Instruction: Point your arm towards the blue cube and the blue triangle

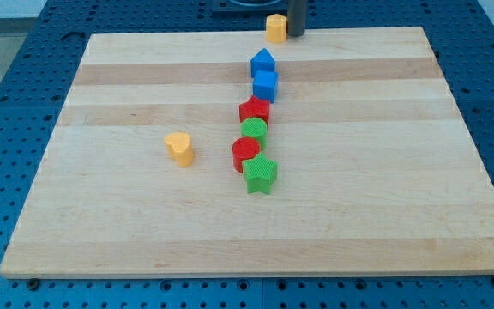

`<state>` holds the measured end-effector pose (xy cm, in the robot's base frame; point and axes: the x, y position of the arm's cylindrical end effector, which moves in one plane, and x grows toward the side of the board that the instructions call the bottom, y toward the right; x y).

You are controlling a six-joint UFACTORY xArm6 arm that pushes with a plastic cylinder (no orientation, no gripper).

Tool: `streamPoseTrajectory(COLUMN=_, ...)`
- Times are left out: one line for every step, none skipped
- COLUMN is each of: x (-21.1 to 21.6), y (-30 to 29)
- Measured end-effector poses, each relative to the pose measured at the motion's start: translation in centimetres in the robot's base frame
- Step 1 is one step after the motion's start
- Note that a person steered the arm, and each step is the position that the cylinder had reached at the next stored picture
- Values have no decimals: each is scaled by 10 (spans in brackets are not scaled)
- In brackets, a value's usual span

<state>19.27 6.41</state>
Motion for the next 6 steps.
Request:
streamPoseTrajectory(x=0, y=-7)
streamPoseTrajectory(x=0, y=-7)
streamPoseTrajectory(x=0, y=-7)
streamPoseTrajectory(x=27, y=12)
streamPoseTrajectory(x=67, y=24)
streamPoseTrajectory(x=100, y=25)
